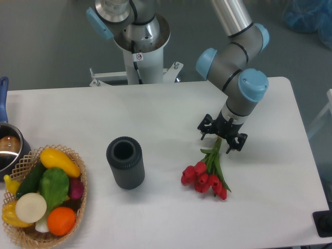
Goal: Pick up the flowers from the table
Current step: 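Lower the open gripper around the tulip stems above the twine, then close the gripper on the tulip stems, then lift the tulip bouquet up off the table by its stems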
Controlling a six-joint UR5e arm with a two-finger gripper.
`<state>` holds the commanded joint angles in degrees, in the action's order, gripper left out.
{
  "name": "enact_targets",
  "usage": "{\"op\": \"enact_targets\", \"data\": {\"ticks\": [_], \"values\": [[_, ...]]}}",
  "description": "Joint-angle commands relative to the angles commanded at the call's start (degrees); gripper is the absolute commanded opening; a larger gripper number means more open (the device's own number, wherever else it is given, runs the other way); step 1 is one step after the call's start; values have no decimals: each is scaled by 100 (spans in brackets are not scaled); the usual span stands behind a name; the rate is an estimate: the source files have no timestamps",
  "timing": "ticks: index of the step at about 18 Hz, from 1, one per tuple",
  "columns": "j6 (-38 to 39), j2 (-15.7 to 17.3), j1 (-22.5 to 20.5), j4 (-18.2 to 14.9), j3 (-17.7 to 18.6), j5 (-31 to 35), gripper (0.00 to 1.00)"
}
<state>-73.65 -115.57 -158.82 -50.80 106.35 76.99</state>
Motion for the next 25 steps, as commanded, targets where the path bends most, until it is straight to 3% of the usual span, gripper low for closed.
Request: {"op": "enact_targets", "data": {"ticks": [2,8,14,21,25], "values": [[9,0,0,9,9,0,68],[35,0,9,26,9,0,67],[35,9,9,18,18,9,39],[53,17,9,18,9,17,29],[53,35,9,18,-17,9,29]]}}
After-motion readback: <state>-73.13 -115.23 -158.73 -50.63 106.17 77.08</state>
